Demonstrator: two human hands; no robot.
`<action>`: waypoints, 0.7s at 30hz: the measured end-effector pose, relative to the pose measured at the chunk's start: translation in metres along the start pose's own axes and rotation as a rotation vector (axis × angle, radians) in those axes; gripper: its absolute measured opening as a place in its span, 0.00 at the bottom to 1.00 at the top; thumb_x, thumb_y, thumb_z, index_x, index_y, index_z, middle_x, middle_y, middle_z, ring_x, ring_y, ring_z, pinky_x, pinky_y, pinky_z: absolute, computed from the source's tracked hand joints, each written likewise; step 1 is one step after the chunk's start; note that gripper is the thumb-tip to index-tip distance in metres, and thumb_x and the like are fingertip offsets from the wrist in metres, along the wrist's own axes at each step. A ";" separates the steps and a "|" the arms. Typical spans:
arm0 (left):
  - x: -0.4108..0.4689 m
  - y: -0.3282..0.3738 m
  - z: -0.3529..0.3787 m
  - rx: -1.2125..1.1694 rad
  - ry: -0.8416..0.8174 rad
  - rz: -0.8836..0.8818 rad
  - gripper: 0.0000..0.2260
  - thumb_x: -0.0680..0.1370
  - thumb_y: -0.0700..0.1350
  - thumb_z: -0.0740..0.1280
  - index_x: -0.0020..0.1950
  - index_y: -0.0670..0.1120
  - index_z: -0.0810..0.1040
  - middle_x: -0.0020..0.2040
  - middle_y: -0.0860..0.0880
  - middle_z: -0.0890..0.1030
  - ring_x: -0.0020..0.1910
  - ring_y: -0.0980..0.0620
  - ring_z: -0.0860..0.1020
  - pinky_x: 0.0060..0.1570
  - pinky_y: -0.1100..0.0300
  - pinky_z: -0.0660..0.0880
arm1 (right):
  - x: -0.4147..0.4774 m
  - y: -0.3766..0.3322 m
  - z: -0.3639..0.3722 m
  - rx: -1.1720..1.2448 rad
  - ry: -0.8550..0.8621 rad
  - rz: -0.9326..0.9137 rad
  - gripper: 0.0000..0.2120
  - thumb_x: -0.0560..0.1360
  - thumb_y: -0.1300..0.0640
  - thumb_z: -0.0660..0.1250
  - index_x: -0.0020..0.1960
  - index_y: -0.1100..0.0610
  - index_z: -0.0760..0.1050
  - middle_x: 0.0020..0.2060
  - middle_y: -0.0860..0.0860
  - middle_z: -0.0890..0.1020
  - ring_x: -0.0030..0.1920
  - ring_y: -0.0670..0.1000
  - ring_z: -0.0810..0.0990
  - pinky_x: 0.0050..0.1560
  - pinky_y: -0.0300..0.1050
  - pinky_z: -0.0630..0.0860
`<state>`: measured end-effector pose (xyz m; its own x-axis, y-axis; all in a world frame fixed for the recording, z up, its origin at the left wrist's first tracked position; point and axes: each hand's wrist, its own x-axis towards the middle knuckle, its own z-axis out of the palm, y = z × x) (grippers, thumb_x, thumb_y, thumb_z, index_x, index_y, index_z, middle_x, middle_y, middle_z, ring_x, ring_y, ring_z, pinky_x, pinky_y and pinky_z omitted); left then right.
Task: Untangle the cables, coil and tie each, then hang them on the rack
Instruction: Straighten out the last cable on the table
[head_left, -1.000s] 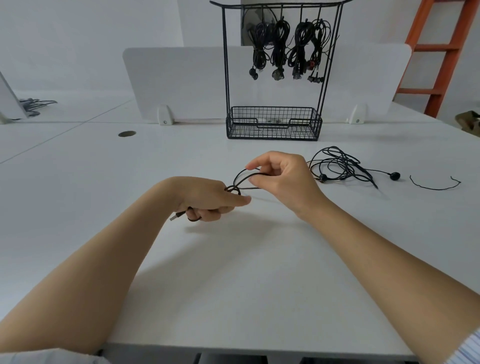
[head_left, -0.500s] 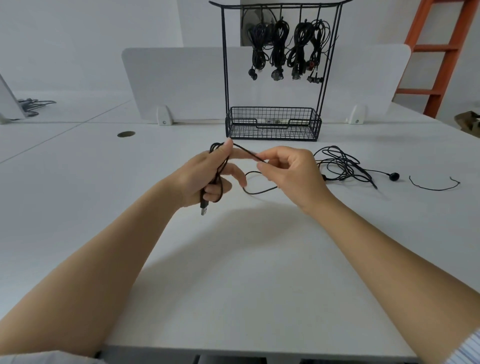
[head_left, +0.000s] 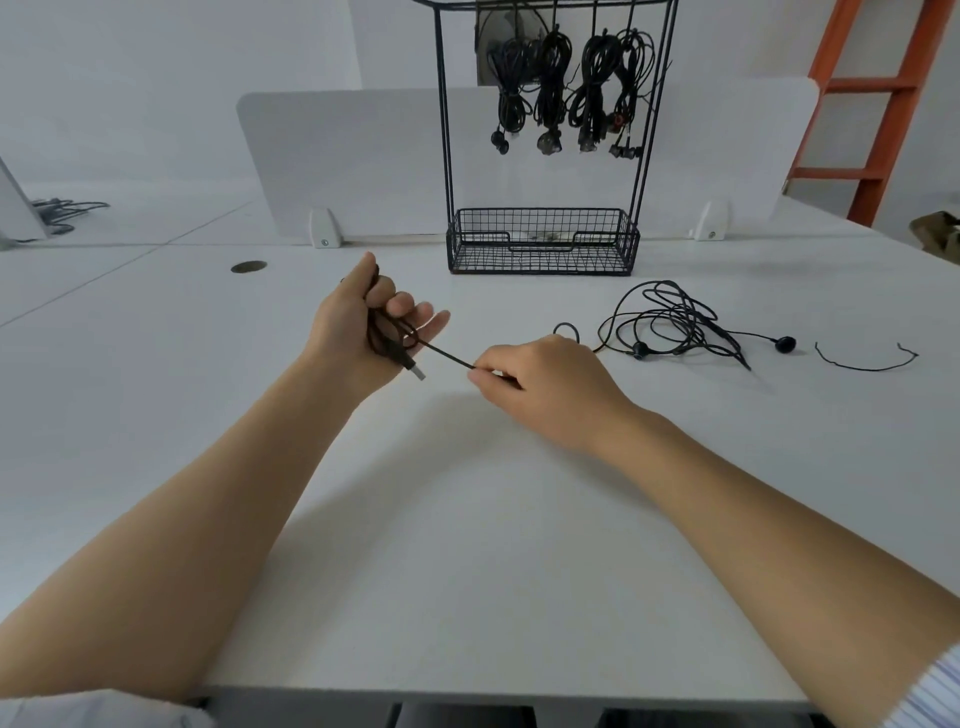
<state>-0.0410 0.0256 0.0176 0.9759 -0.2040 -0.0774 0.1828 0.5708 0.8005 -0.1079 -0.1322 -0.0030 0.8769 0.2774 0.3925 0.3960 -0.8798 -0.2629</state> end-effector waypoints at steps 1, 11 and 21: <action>0.000 0.001 0.000 -0.019 -0.016 -0.031 0.31 0.82 0.54 0.52 0.18 0.47 0.59 0.18 0.52 0.62 0.17 0.54 0.66 0.26 0.67 0.71 | 0.000 0.000 0.000 -0.004 -0.004 -0.005 0.16 0.79 0.49 0.55 0.50 0.57 0.77 0.37 0.54 0.80 0.41 0.56 0.74 0.39 0.45 0.66; -0.002 0.014 -0.002 0.335 0.006 -0.235 0.26 0.77 0.59 0.59 0.25 0.49 0.57 0.19 0.54 0.56 0.14 0.57 0.55 0.14 0.69 0.52 | 0.002 0.008 -0.004 -0.114 -0.043 0.062 0.11 0.78 0.51 0.58 0.54 0.51 0.77 0.47 0.51 0.82 0.51 0.56 0.76 0.43 0.42 0.65; -0.009 0.004 0.002 1.144 -0.094 -0.227 0.26 0.69 0.68 0.64 0.34 0.46 0.62 0.32 0.47 0.74 0.22 0.55 0.58 0.20 0.67 0.55 | 0.003 0.009 -0.008 -0.084 0.103 0.133 0.11 0.77 0.51 0.59 0.53 0.52 0.78 0.44 0.52 0.82 0.49 0.56 0.77 0.44 0.44 0.68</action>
<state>-0.0493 0.0280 0.0225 0.9134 -0.2943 -0.2814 0.0915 -0.5250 0.8462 -0.1035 -0.1421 0.0029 0.8857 0.1197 0.4485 0.2510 -0.9362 -0.2459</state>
